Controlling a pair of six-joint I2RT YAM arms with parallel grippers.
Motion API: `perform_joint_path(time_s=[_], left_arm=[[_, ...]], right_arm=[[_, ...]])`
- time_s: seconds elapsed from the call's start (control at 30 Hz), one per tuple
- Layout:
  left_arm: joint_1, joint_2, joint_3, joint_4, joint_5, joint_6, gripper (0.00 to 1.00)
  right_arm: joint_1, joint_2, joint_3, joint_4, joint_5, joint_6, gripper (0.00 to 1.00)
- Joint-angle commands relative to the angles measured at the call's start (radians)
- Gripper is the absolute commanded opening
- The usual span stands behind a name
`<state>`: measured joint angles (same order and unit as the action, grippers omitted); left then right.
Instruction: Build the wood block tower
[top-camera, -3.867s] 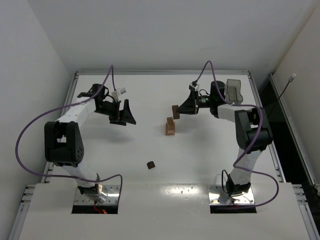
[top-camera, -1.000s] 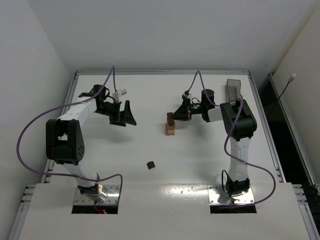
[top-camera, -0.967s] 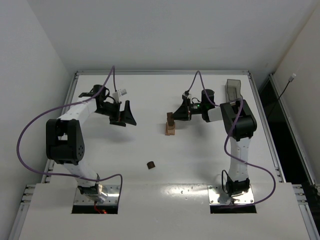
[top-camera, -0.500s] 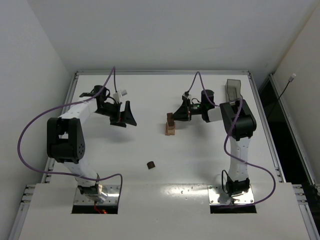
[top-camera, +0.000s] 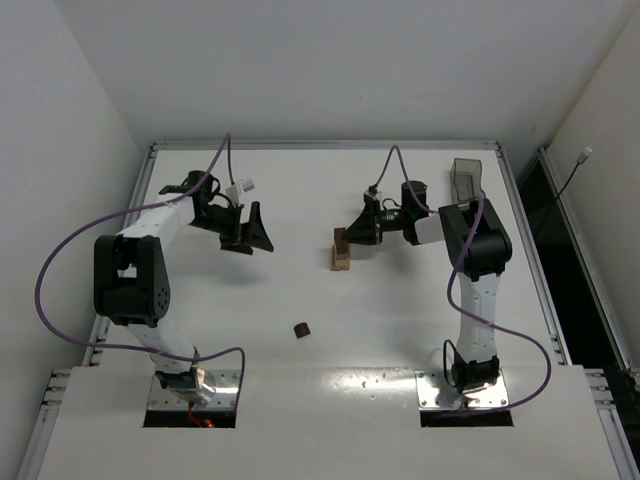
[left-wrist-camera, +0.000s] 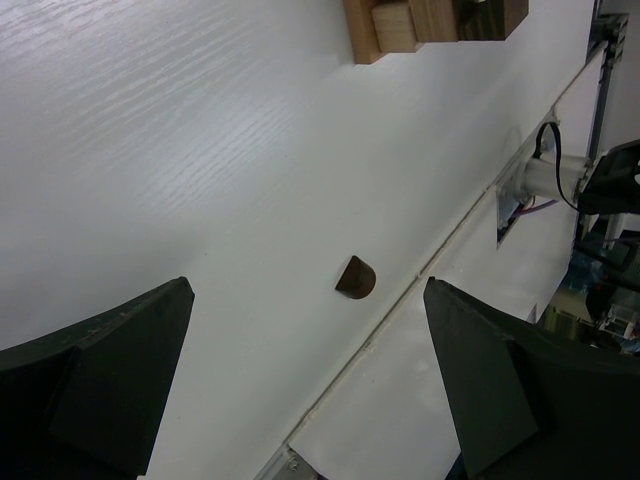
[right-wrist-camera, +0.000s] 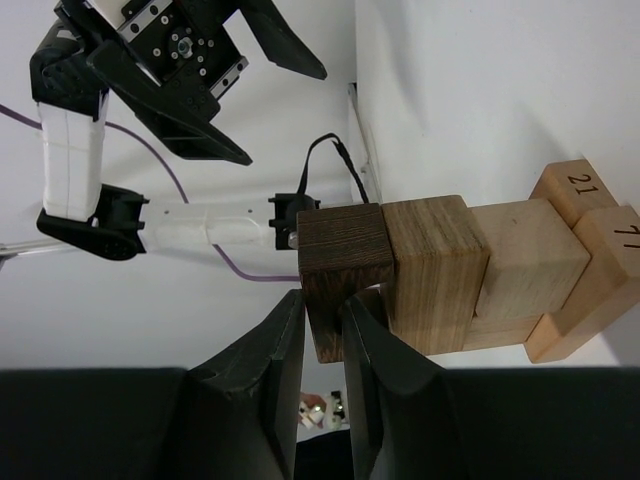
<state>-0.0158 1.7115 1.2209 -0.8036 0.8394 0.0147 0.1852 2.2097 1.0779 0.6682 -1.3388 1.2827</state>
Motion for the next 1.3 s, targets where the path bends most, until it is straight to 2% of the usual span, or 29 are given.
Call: perform_joint_path(time_s=[0.0, 1.27], left_arm=[[0.013, -0.006, 0.026, 0.014, 0.029, 0.024, 1.00], [0.013, 0.013, 0.035, 0.014, 0.058, 0.014, 1.00]], right_arm=[[0.003, 0.010, 0.033, 0.013, -0.017, -0.046, 0.19], [-0.033, -0.027, 0.024, -0.009, -0.037, -0.074, 0.21]])
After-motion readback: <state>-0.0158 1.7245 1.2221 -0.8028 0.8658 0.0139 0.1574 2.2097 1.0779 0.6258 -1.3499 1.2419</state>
